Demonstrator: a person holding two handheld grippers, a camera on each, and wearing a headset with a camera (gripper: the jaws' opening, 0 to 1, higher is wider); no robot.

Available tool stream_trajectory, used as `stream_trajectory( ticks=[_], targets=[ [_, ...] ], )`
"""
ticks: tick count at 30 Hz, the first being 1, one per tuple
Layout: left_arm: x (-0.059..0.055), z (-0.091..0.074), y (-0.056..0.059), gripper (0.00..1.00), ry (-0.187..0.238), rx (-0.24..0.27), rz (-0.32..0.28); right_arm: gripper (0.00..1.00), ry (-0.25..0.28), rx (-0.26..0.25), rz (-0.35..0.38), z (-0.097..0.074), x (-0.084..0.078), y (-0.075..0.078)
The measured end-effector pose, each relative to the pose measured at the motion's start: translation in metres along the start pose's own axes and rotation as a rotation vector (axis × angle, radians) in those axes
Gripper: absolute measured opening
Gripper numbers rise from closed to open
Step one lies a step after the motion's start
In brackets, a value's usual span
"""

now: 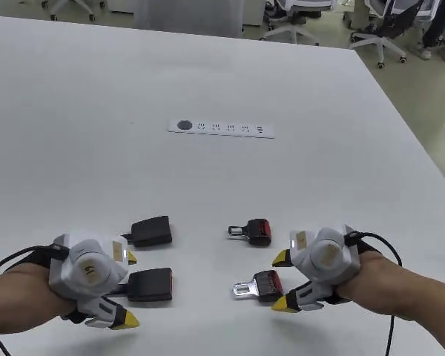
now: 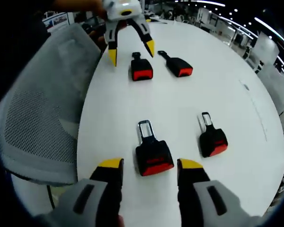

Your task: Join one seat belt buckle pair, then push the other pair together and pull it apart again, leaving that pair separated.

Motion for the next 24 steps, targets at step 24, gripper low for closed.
stream_trajectory(
  ticks=[24],
  targets=[
    [0.004,0.023,-0.011,0.33,-0.045,-0.08,0.102,0.34,-0.043,0.075,-0.04,0.02,-0.006,0.009]
  ],
)
Point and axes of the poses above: the centre of the closed fingertips' face, and the gripper's own axes: z roughly forward along the fingers, y roughly to its right, x roughly out of its top, the point moved 9 cm from there along -z, roughly backward along the fingers
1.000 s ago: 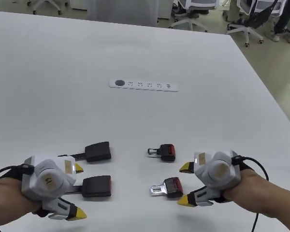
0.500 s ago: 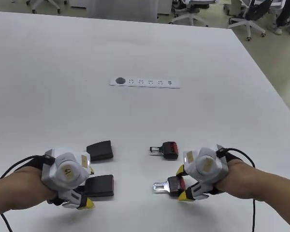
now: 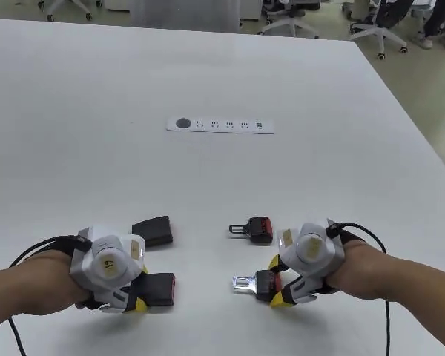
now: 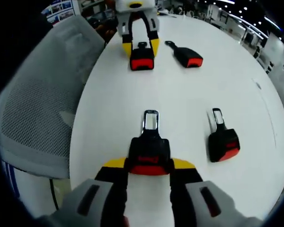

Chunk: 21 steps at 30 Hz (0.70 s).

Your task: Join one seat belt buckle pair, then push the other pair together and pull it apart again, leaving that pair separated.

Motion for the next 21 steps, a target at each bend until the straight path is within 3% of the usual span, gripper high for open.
stream_trajectory(
  ticks=[6,13,16,21],
  targets=[
    [-0.002,-0.001,0.0,0.33,0.021,0.004,0.004,0.34,-0.004,0.001,-0.001,0.0,0.0,0.0],
    [0.0,-0.002,0.0,0.33,0.012,-0.001,0.01,0.34,-0.015,-0.004,0.013,0.0,0.003,-0.001],
    [0.0,-0.003,0.0,0.33,0.014,0.003,0.005,0.34,-0.017,-0.004,0.012,0.003,0.008,-0.003],
    [-0.001,-0.003,0.0,0.33,0.022,0.002,-0.007,0.34,-0.002,-0.001,0.004,0.014,0.031,-0.012]
  ],
)
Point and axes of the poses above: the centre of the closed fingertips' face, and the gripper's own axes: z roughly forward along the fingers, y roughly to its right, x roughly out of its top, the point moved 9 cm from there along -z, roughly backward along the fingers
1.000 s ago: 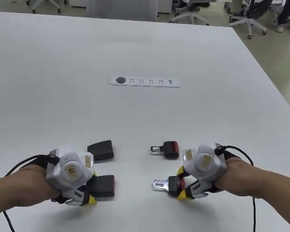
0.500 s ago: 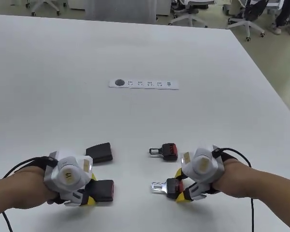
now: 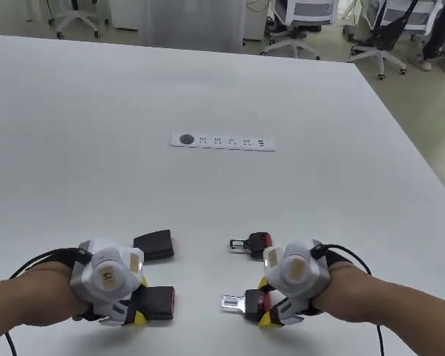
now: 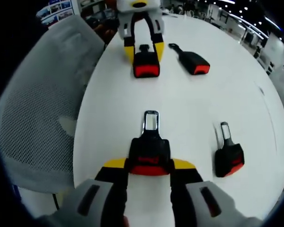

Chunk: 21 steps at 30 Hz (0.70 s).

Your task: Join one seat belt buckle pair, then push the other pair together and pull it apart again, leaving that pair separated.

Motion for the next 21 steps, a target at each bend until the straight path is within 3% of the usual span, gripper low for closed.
stream_trajectory(
  ticks=[7,15,21],
  targets=[
    [0.001,0.0,0.0,0.33,-0.011,-0.007,0.006,0.34,0.008,-0.018,0.053,0.01,0.02,-0.001],
    [0.002,0.0,0.0,0.33,-0.021,-0.006,0.004,0.35,0.02,-0.017,0.047,0.018,0.036,-0.002],
    [0.002,0.001,0.0,0.33,-0.029,-0.01,0.002,0.35,0.032,-0.012,0.03,0.029,0.059,-0.005]
  ],
)
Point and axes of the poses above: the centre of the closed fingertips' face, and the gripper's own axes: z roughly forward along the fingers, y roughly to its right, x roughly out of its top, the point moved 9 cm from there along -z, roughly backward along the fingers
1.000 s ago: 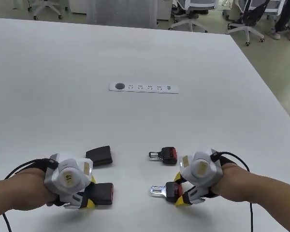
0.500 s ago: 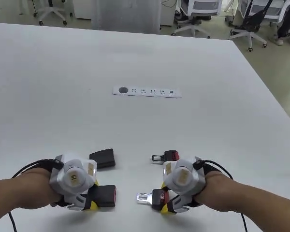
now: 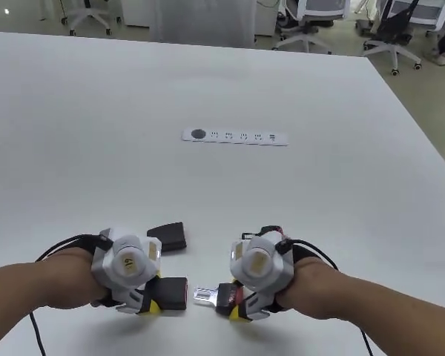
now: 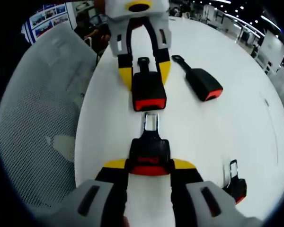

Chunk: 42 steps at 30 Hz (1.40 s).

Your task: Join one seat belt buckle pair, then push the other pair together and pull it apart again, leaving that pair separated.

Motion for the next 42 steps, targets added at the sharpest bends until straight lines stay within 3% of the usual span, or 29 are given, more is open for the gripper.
stream_trajectory(
  ticks=[2,3,4,10,16,29,37,38,42],
  targets=[
    [0.0,0.0,0.0,0.33,-0.001,-0.001,0.0,0.35,-0.002,0.003,-0.012,0.004,0.007,-0.001],
    [0.0,0.0,0.0,0.33,-0.003,0.0,0.003,0.35,-0.028,-0.001,-0.02,0.003,0.008,0.0],
    [-0.001,0.0,0.0,0.33,-0.002,-0.001,0.003,0.34,-0.008,-0.004,-0.033,0.002,0.01,0.001],
    [0.0,0.001,0.0,0.33,-0.01,-0.008,0.006,0.34,-0.023,-0.005,-0.064,0.004,0.014,0.002],
    [0.001,0.001,0.0,0.33,-0.024,-0.014,0.016,0.34,-0.004,-0.003,-0.07,0.007,0.017,0.004],
    [0.003,0.002,-0.003,0.32,-0.036,-0.04,0.028,0.33,-0.021,-0.016,-0.094,0.008,0.026,0.005],
    [0.003,0.002,-0.003,0.32,-0.032,-0.038,0.029,0.33,-0.002,0.003,-0.071,0.013,0.037,0.005],
    [0.002,0.001,-0.004,0.32,-0.037,-0.029,0.033,0.32,-0.032,-0.002,-0.045,0.014,0.037,0.006],
    [0.002,0.002,-0.003,0.32,-0.031,-0.038,0.033,0.33,-0.02,0.004,-0.063,0.012,0.037,0.007]
  ],
)
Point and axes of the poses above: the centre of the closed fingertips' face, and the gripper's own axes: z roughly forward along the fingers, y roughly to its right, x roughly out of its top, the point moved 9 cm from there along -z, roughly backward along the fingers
